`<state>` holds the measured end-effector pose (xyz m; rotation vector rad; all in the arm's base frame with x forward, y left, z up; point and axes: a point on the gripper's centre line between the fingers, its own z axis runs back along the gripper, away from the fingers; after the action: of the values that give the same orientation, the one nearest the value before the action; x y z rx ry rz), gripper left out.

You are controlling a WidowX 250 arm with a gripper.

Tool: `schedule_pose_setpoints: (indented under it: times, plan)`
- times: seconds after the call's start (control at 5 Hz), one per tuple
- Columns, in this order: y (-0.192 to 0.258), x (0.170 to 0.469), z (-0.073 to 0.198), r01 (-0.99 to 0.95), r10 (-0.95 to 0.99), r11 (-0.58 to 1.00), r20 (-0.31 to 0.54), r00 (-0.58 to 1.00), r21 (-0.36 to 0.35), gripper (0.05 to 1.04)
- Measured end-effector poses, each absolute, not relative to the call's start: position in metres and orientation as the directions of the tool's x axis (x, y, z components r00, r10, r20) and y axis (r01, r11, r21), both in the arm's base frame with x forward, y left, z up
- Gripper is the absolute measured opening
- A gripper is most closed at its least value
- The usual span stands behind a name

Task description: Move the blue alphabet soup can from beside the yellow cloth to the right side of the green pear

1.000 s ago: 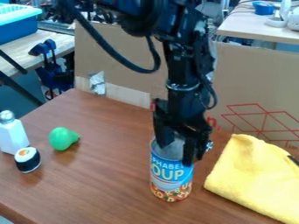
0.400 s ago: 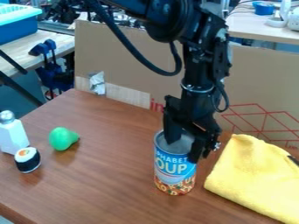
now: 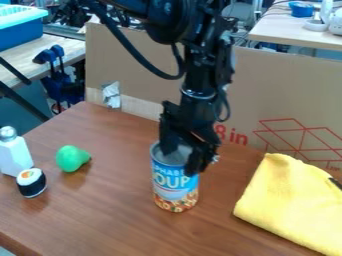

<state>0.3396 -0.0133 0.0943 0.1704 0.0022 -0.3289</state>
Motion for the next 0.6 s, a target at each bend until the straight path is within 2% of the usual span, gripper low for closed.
schedule_pose_setpoints:
  times: [0.6]
  plan:
    - [0.055,0.335,0.094,0.23,-0.223,0.962,-0.061,0.973,0.146,1.001]
